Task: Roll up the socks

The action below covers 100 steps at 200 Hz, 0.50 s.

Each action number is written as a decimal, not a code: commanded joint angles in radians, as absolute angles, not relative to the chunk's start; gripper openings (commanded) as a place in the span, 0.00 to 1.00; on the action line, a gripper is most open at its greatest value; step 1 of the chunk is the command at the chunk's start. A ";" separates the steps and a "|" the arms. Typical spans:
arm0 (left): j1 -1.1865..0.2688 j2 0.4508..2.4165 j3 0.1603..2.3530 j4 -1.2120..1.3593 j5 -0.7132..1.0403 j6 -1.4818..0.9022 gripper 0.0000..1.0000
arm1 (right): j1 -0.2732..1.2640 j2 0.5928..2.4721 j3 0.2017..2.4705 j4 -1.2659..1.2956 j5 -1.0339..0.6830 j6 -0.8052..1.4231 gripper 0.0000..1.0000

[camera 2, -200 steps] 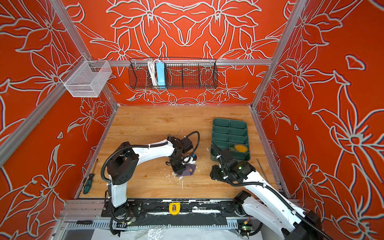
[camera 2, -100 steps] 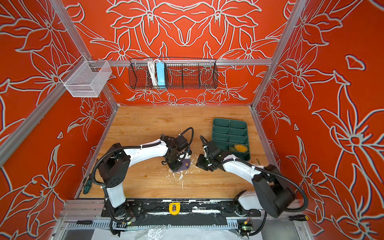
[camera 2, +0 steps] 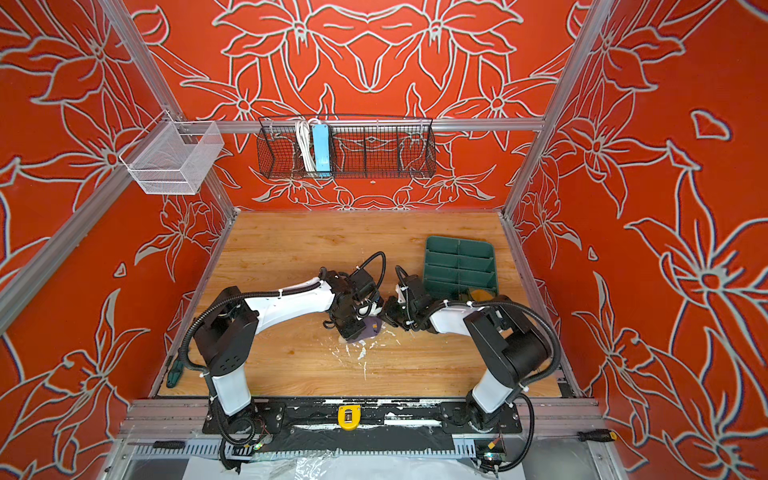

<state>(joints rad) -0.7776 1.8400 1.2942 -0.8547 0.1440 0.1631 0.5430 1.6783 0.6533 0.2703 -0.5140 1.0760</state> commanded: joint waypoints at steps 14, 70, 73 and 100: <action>-0.770 1.804 1.298 -0.836 0.156 0.143 0.00 | 0.526 1.778 0.672 0.391 -0.599 1.151 0.00; -0.770 1.750 1.265 -0.744 0.270 0.192 0.00 | 0.524 1.845 0.757 0.261 -0.611 1.075 0.00; -0.770 1.751 1.263 -0.739 0.275 0.194 0.00 | 0.525 1.846 0.755 0.262 -0.611 1.076 0.00; -0.770 1.809 1.265 -0.719 0.329 0.218 0.00 | 0.523 1.855 0.744 0.276 -0.614 1.090 0.00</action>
